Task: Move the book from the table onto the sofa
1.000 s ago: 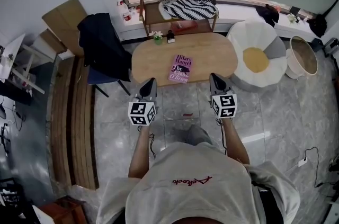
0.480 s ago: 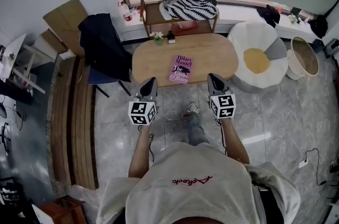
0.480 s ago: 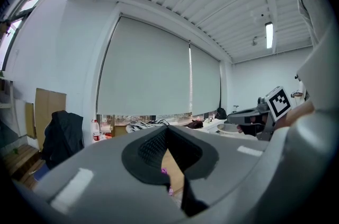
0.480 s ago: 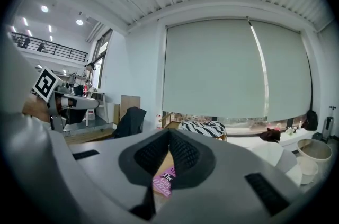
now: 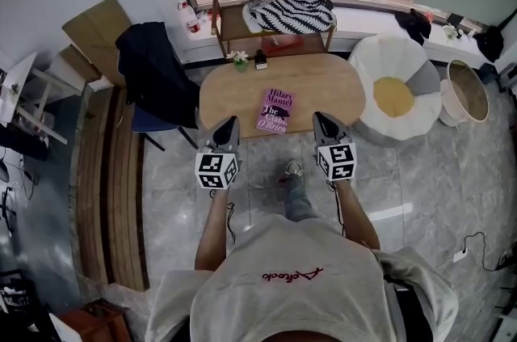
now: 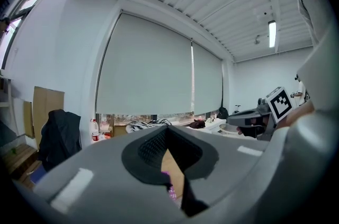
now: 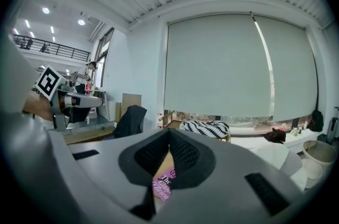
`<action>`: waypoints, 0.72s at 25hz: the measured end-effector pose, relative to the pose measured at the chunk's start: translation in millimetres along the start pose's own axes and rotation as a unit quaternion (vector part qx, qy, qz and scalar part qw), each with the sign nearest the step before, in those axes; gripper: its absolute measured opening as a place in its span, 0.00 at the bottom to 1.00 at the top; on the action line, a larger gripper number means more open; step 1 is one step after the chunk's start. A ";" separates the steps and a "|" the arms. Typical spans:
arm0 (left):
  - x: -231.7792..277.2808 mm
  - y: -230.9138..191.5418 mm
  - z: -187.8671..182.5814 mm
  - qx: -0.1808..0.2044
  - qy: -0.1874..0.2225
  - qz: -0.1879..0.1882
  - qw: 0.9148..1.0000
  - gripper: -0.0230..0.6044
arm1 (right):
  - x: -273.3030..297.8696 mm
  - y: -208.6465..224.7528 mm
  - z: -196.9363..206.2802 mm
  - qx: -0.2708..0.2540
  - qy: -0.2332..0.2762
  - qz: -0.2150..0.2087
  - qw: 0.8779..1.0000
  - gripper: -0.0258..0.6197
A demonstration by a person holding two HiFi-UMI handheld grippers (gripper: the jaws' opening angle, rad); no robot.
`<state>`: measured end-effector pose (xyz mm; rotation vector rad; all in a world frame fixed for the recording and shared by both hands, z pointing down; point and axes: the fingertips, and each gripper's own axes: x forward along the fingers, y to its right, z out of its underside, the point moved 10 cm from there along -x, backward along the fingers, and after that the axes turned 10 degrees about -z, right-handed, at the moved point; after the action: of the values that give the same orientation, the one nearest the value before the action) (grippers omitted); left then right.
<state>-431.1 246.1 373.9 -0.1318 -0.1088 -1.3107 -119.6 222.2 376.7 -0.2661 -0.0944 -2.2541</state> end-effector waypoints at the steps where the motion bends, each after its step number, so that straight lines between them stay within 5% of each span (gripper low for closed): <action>1: 7.9 -0.5 -1.1 0.001 -0.001 0.001 1.000 0.05 | 5.4 5.3 0.0 0.001 0.000 0.000 1.000 0.05; 18: 168.7 -17.6 -52.1 0.009 0.007 -0.014 1.000 0.05 | 128.1 126.9 -44.1 -0.005 0.011 -0.033 0.999 0.05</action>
<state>-405.0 72.4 349.1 -0.1060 -0.1102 -1.3383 -109.1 37.7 359.5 -0.2468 -0.0813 -2.3237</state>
